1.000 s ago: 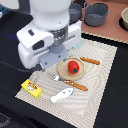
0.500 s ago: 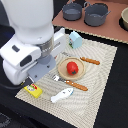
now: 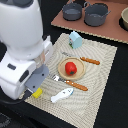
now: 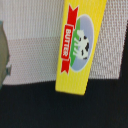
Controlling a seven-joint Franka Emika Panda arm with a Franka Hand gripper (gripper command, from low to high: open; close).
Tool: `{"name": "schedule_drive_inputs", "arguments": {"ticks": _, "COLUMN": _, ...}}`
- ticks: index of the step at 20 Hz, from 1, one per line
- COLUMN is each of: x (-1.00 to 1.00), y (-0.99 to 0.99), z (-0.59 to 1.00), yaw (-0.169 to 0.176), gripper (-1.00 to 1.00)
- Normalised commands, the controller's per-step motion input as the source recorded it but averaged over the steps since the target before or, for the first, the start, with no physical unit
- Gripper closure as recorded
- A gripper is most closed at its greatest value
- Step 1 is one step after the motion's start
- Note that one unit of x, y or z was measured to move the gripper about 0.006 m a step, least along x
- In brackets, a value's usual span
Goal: Interact with the objects in diverse but meaningful ways.
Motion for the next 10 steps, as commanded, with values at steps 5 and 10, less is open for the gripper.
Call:
{"name": "schedule_drive_inputs", "arguments": {"ticks": 5, "x": -0.06, "y": -0.14, "z": -0.44, "yaw": -0.050, "gripper": -1.00}}
{"name": "schedule_drive_inputs", "arguments": {"ticks": 10, "x": -0.18, "y": -0.08, "z": -0.46, "yaw": 0.000, "gripper": -1.00}}
